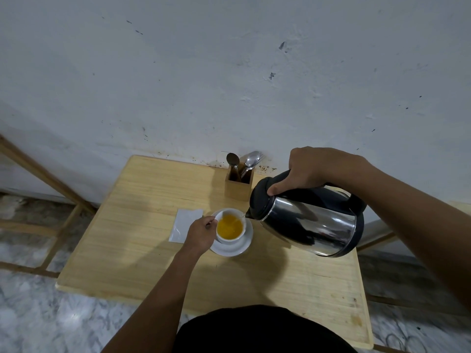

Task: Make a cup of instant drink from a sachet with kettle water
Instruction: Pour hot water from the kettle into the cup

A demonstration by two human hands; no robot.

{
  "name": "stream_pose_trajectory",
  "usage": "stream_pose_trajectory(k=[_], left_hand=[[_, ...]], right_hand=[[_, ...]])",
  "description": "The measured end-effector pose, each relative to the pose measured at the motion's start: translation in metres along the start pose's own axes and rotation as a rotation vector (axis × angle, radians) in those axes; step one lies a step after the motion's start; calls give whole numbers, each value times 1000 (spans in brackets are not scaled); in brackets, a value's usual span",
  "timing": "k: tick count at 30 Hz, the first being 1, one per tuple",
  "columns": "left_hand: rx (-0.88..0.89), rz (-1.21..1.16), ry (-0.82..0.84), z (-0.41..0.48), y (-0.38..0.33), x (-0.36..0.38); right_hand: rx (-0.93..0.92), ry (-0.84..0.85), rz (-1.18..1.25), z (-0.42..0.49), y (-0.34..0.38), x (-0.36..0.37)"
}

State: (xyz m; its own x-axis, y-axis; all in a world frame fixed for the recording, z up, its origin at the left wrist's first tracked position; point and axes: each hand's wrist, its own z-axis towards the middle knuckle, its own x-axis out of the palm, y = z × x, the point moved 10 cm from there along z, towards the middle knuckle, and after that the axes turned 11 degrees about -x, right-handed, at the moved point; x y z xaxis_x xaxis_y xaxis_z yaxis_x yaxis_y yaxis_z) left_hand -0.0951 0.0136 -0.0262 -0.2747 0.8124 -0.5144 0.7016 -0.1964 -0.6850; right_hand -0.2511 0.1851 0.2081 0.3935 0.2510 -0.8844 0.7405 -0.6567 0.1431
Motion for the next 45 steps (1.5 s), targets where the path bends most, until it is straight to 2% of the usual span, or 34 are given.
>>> stream_pose_trajectory(k=[10,16,22,27,31,36,45], left_hand=[[-6,9,-43,0,0,1],[-16,15,-153,-5,-1,0],[-44,16,-217,-10,-3,0],[-46,45,-273,-15,-9,-1],[-51,48,-323,-21,-13,-1],[-70,62,-378,-22,-13,-2],[-55,203,-375,-17,-18,0]], right_hand=[[-13,-111,261,-21,-47,6],[14,-377,513,-51,-107,11],[7,-626,635,-70,-157,24],[-19,-755,717,-70,-180,29],[-54,-802,753,-62,-192,38],[-71,-780,796,-44,-205,58],[-88,-753,849,-26,-221,73]])
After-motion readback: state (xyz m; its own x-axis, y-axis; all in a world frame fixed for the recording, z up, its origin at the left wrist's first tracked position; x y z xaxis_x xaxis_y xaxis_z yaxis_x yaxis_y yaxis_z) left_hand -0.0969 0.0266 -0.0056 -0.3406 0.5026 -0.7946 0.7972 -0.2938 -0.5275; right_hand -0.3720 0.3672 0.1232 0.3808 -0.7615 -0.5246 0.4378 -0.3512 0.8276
